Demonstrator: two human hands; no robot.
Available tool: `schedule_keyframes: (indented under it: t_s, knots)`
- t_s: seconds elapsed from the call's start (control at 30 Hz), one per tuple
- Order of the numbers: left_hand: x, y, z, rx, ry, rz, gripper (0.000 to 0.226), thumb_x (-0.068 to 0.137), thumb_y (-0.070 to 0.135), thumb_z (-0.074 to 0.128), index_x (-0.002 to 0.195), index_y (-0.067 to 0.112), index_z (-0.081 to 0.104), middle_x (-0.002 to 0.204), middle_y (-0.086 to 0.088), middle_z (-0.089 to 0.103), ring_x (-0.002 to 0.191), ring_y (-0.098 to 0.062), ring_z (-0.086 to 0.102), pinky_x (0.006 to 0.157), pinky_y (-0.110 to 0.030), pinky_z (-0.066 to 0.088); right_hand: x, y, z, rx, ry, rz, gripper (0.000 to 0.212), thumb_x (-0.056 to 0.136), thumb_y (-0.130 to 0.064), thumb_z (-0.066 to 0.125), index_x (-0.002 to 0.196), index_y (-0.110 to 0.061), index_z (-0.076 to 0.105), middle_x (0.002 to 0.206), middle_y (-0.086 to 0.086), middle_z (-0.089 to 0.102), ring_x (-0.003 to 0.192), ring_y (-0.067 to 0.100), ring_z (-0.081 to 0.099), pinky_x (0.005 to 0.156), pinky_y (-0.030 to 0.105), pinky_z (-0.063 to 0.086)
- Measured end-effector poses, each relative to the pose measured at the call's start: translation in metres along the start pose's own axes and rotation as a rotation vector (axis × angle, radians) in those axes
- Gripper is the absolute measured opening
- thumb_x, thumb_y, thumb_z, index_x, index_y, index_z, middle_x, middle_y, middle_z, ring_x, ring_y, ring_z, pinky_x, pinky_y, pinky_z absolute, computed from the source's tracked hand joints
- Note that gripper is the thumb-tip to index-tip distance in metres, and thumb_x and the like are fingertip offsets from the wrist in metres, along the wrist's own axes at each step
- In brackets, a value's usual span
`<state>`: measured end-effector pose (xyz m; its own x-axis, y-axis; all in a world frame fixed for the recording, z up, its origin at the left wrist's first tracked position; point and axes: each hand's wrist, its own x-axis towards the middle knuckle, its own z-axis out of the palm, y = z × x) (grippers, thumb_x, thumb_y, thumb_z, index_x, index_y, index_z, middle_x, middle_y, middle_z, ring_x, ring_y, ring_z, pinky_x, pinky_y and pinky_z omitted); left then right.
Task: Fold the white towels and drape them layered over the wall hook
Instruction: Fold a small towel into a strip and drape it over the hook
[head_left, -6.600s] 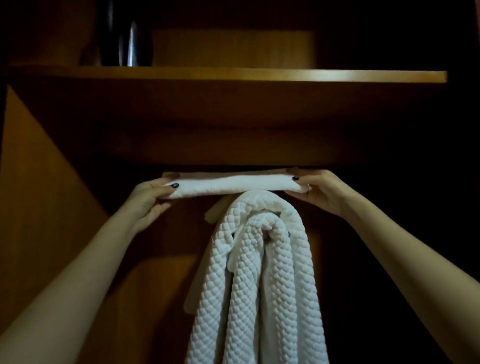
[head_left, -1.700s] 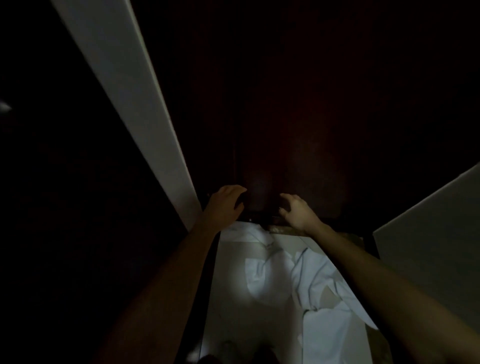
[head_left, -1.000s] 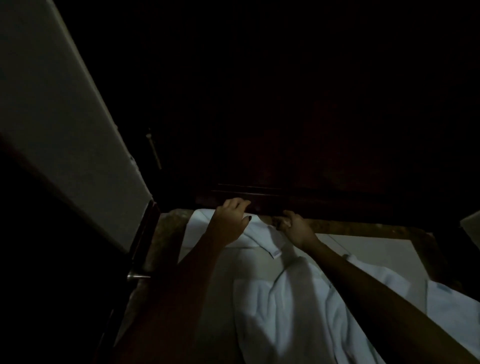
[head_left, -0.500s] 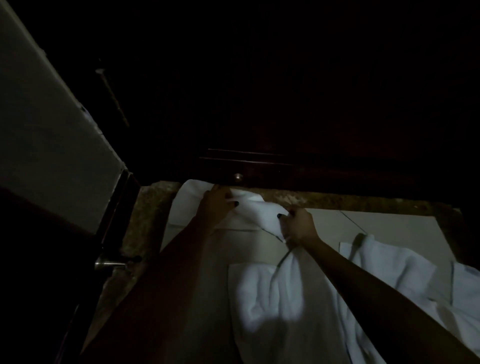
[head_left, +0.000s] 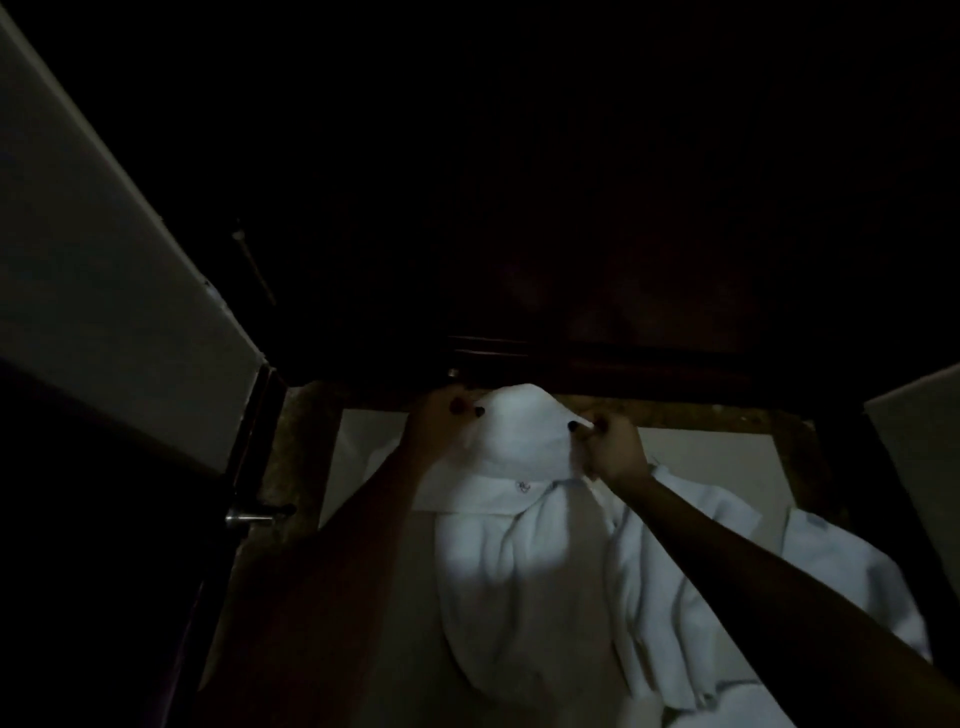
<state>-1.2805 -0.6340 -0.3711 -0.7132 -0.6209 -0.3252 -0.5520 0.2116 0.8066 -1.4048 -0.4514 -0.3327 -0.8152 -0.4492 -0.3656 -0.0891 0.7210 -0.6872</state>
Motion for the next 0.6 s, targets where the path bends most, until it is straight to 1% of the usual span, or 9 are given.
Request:
schedule_keyframes:
  t_s: [0.1, 0.17, 0.2, 0.27, 0.33, 0.4, 0.47, 0.53, 0.6]
  knots:
    - [-0.033, 0.063, -0.044, -0.085, 0.046, -0.063, 0.026, 0.092, 0.014, 0.065, 0.071, 0.014, 0.050, 0.065, -0.009, 0.052, 0.060, -0.020, 0.051, 0.061, -0.031, 0.045, -0.031, -0.050, -0.050, 0.031, 0.041, -0.010, 0.011, 0.097, -0.007, 0.056, 0.087, -0.002, 0.059, 0.079, 0.015, 0.060, 0.066, 0.024, 0.056, 0.059, 0.029, 0.044]
    - [-0.060, 0.114, -0.077, -0.069, 0.053, -0.059, 0.016, 0.092, 0.014, 0.065, 0.079, 0.008, 0.058, 0.072, -0.009, 0.055, 0.067, -0.021, 0.053, 0.068, -0.035, 0.048, -0.058, -0.091, -0.090, 0.018, 0.080, -0.016, 0.011, 0.098, -0.011, 0.054, 0.095, -0.001, 0.057, 0.083, 0.010, 0.059, 0.067, 0.020, 0.057, 0.058, 0.030, 0.047]
    - [-0.075, 0.140, -0.095, -0.068, 0.055, -0.045, 0.014, 0.092, 0.014, 0.065, 0.087, 0.002, 0.062, 0.077, -0.010, 0.056, 0.072, -0.021, 0.053, 0.069, -0.035, 0.047, -0.071, -0.114, -0.112, 0.013, 0.104, -0.029, 0.013, 0.099, -0.012, 0.053, 0.100, 0.000, 0.057, 0.086, 0.010, 0.059, 0.073, 0.023, 0.059, 0.063, 0.034, 0.050]
    - [-0.108, 0.196, -0.132, -0.095, 0.069, -0.031, 0.017, 0.092, 0.015, 0.066, 0.093, -0.002, 0.064, 0.077, -0.008, 0.057, 0.069, -0.019, 0.053, 0.061, -0.026, 0.045, -0.098, -0.161, -0.158, 0.028, 0.145, -0.056, 0.016, 0.099, -0.013, 0.052, 0.102, 0.002, 0.057, 0.088, 0.013, 0.060, 0.082, 0.029, 0.060, 0.074, 0.044, 0.053]
    - [-0.144, 0.256, -0.171, -0.161, 0.091, -0.026, 0.014, 0.092, 0.014, 0.065, 0.088, 0.002, 0.062, 0.070, -0.005, 0.055, 0.060, -0.012, 0.052, 0.049, -0.016, 0.043, -0.129, -0.211, -0.207, 0.065, 0.163, -0.094, 0.012, 0.098, -0.012, 0.053, 0.096, 0.000, 0.057, 0.085, 0.012, 0.060, 0.081, 0.032, 0.062, 0.073, 0.047, 0.053]
    - [-0.177, 0.319, -0.206, -0.261, 0.113, -0.019, 0.014, 0.092, 0.012, 0.065, 0.082, 0.004, 0.058, 0.066, -0.005, 0.053, 0.054, -0.009, 0.051, 0.046, -0.011, 0.041, -0.160, -0.262, -0.256, 0.106, 0.163, -0.133, 0.011, 0.097, -0.012, 0.055, 0.088, -0.007, 0.058, 0.080, 0.007, 0.061, 0.077, 0.030, 0.063, 0.065, 0.042, 0.054]
    - [-0.211, 0.385, -0.240, -0.337, 0.120, 0.007, 0.018, 0.092, 0.009, 0.065, 0.076, 0.006, 0.057, 0.066, -0.005, 0.053, 0.057, -0.012, 0.051, 0.051, -0.013, 0.043, -0.194, -0.313, -0.303, 0.114, 0.143, -0.200, 0.012, 0.097, -0.012, 0.055, 0.087, -0.015, 0.060, 0.079, 0.002, 0.062, 0.073, 0.022, 0.061, 0.057, 0.028, 0.049]
    - [-0.244, 0.449, -0.272, -0.405, 0.114, 0.050, 0.025, 0.092, 0.007, 0.063, 0.069, 0.009, 0.056, 0.064, -0.006, 0.053, 0.060, -0.016, 0.050, 0.058, -0.024, 0.046, -0.228, -0.363, -0.348, 0.116, 0.088, -0.283, 0.013, 0.097, -0.008, 0.054, 0.099, -0.017, 0.064, 0.087, 0.003, 0.065, 0.074, 0.017, 0.062, 0.057, 0.022, 0.049]
    - [-0.275, 0.511, -0.302, -0.464, 0.114, 0.069, 0.026, 0.092, 0.007, 0.063, 0.067, 0.007, 0.057, 0.061, -0.008, 0.053, 0.057, -0.019, 0.050, 0.059, -0.028, 0.045, -0.263, -0.412, -0.394, 0.100, 0.057, -0.395, 0.029, 0.095, -0.004, 0.054, 0.117, -0.019, 0.064, 0.103, -0.002, 0.066, 0.082, 0.011, 0.063, 0.066, 0.021, 0.052]
